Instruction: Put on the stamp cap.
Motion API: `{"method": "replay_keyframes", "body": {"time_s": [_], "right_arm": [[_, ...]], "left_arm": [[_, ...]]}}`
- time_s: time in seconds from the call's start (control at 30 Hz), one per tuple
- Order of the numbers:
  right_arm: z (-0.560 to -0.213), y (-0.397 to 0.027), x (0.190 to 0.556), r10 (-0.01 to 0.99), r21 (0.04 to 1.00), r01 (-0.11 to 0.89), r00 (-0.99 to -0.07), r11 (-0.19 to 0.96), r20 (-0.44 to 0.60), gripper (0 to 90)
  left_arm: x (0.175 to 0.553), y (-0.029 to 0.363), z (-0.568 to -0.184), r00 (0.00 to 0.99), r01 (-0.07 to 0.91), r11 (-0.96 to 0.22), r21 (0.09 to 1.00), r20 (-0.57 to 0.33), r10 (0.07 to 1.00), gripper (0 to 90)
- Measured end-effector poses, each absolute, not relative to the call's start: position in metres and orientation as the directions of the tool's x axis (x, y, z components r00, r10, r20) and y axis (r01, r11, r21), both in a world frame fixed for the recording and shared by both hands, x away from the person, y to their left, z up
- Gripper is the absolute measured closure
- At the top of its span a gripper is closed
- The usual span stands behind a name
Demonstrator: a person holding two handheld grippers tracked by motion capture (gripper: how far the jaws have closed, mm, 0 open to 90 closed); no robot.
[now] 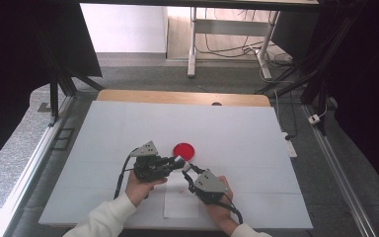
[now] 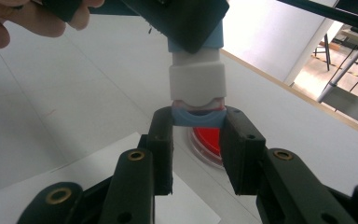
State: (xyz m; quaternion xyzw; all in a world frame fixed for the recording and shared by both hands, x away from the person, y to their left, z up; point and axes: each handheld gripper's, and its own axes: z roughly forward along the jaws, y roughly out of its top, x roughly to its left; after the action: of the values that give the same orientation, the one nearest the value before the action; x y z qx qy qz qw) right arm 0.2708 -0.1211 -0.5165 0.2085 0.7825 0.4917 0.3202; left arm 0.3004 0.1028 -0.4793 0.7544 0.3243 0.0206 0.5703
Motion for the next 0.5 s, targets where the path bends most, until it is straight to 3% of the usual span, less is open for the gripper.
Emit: {"method": "replay_keyframes", "body": {"time_s": [0.5], "right_arm": [[-0.517, -0.1199, 0.2691, 0.642, 0.891, -0.007, -0.691, 0.455, -0.333, 66.6]], "left_arm": [[0.2993, 0.1012, -0.4792, 0.781, 0.473, -0.151, 0.868, -0.334, 0.528, 75.8]]}}
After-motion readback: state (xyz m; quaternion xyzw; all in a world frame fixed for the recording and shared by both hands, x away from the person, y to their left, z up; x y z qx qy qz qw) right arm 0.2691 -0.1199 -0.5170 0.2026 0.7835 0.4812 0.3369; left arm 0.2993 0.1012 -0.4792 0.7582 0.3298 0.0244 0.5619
